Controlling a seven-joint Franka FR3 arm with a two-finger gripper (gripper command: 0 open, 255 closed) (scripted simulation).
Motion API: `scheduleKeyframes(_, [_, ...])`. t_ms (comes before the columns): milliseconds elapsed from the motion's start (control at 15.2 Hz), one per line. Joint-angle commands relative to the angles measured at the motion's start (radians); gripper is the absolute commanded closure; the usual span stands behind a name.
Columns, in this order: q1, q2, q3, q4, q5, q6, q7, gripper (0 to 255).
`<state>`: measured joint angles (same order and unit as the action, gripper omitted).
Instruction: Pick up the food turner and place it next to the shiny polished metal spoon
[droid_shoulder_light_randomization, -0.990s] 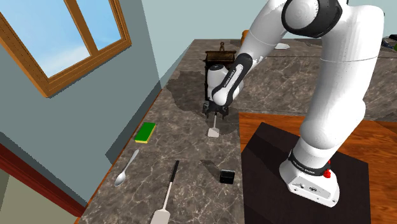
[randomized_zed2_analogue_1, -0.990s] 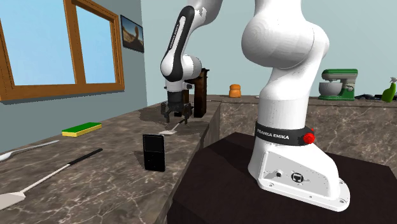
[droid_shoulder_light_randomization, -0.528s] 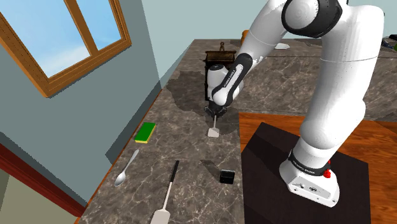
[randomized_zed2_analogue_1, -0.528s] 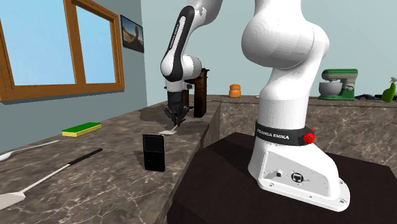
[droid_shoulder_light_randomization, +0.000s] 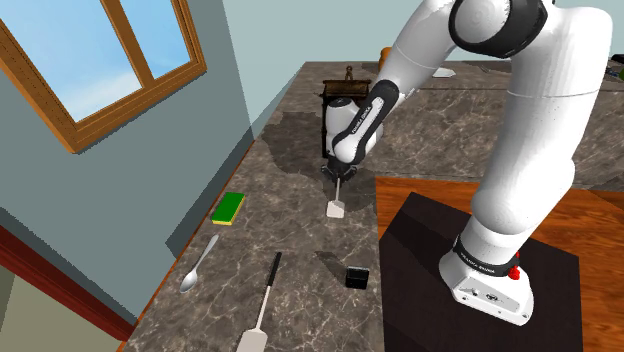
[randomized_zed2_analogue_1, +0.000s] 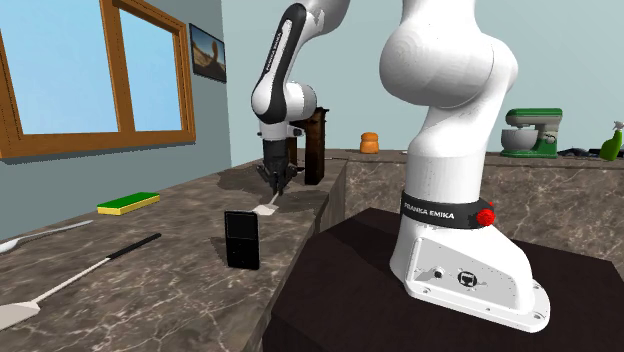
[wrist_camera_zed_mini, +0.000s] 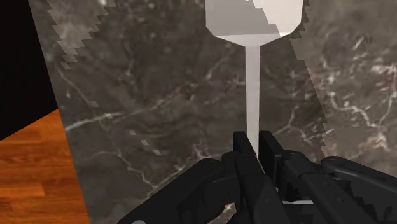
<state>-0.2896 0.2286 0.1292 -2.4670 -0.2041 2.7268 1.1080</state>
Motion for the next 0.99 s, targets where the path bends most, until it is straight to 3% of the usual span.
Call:
scheduleKeyframes(0, [-0.006, -0.026, 0.007, -0.001, 0.015, -0.024, -0.014, 255])
scheduleKeyframes(924, [-0.002, -0.183, 0.044, 0.01, 0.095, -0.19, -0.051, 255])
